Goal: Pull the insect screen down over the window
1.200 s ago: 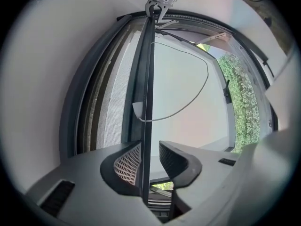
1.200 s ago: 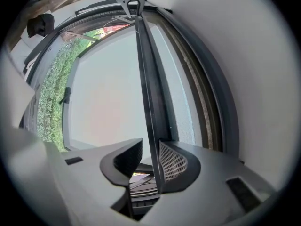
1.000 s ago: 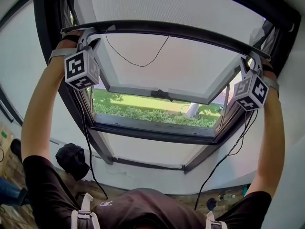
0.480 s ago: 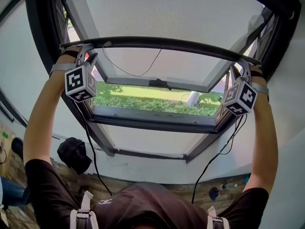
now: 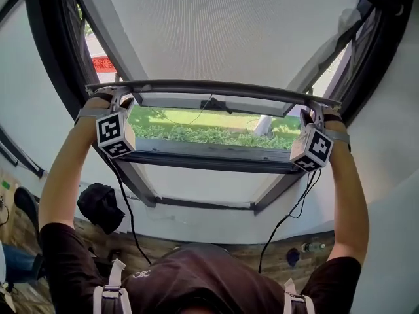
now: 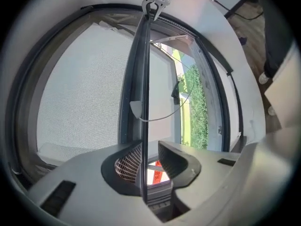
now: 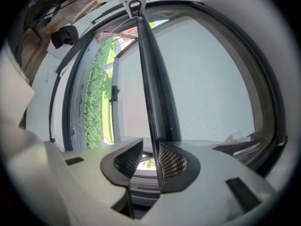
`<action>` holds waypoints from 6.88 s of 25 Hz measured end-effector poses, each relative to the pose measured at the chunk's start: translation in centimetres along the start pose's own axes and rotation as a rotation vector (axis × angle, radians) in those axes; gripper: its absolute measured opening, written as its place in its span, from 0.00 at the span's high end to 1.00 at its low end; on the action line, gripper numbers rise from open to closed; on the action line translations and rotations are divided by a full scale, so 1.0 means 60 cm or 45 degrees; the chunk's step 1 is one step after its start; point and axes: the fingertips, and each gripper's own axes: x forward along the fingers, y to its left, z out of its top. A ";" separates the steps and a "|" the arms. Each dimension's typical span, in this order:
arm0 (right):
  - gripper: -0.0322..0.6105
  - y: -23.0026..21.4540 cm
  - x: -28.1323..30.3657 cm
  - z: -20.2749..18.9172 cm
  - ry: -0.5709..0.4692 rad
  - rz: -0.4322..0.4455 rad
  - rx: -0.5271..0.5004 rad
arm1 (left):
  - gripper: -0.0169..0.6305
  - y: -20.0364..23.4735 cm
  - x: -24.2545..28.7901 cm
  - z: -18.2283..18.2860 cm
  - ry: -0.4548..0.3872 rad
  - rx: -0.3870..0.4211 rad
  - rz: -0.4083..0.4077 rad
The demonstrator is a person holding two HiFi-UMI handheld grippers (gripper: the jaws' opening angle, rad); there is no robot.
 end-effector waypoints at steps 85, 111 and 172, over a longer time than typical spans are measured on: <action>0.63 0.629 0.081 -0.086 0.334 0.603 -0.027 | 0.81 -0.605 0.130 -0.011 0.140 -0.102 -0.687; 0.64 0.621 0.085 -0.076 0.282 0.660 0.084 | 0.82 -0.600 0.154 -0.009 0.108 -0.206 -0.604; 0.95 0.388 -0.144 0.273 -0.603 0.467 1.740 | 0.95 -0.348 -0.143 0.212 -0.446 -1.719 -0.200</action>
